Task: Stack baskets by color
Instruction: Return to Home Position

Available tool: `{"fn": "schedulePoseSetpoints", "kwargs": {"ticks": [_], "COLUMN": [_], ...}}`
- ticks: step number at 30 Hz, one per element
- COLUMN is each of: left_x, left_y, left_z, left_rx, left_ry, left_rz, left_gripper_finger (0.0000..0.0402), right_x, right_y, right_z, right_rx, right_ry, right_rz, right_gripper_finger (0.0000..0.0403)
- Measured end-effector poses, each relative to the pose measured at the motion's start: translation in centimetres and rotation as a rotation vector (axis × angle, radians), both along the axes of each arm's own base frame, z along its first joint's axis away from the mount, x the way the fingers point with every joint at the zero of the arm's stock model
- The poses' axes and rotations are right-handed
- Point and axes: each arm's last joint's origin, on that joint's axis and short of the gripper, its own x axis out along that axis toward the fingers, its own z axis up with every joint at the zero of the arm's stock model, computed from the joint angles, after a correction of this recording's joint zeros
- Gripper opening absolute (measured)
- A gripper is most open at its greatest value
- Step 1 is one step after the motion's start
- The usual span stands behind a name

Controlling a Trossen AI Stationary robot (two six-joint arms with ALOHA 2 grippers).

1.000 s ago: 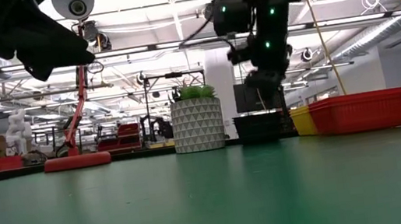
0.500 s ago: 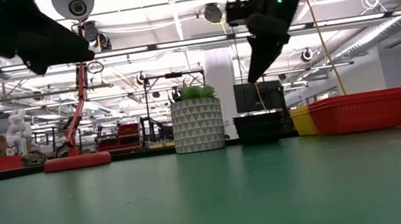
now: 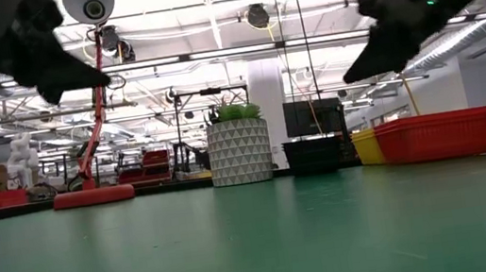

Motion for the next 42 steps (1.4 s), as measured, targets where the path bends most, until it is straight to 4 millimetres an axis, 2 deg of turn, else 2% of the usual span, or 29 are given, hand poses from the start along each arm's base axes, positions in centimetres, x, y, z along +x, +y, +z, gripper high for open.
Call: {"fn": "schedulePoseSetpoints", "kwargs": {"ticks": [6,9,11,14,19,22,28,32,36,42], "left_x": [-2.9,-3.7,-3.9,-4.0,-4.1,-4.1,-4.1,-4.1,-4.2,-4.7], "left_y": [1.0,1.3,1.3,1.4,1.4,1.4,1.4,1.4,1.3,1.3], "left_z": [-3.4,-4.8,-4.9,-5.0,-5.0,-5.0,-5.0,-5.0,-5.1,-5.0], "left_rx": [-0.037,-0.033,-0.031,-0.022,-0.009,-0.014,-0.004,0.003,-0.001,-0.009], "left_ry": [-0.198,-0.208,-0.186,-0.179,-0.174,-0.179,-0.18,-0.177,-0.159,-0.171], "left_rz": [-0.07,-0.083,-0.083,-0.083,-0.085,-0.08,-0.077,-0.077,-0.086,-0.09], "left_gripper_finger": [0.0003,0.0003,0.0002,0.0003,0.0002,0.0005,0.0002,0.0009,0.0005,0.001], "right_x": [-2.7,-3.6,-4.2,-4.3,-4.4,-4.5,-4.5,-4.6,-5.3,-6.6], "right_y": [0.5,0.6,0.7,0.8,0.9,1.2,1.3,1.1,1.1,1.3], "right_z": [-2.0,-3.2,-4.3,-3.6,-3.7,-3.0,-2.9,-2.7,-2.3,-2.9], "right_rx": [0.012,-0.008,-0.013,-0.024,-0.01,-0.018,-0.063,-0.088,-0.107,-0.08], "right_ry": [-0.246,-0.316,-0.344,-0.456,-0.449,-0.516,-0.514,-0.529,-0.55,-0.483], "right_rz": [0.111,0.149,0.153,0.166,0.202,0.268,0.291,0.241,0.216,0.214], "right_gripper_finger": [0.0001,0.0001,0.0001,0.0001,0.0,0.0,0.0,0.0,0.0,0.0]}}
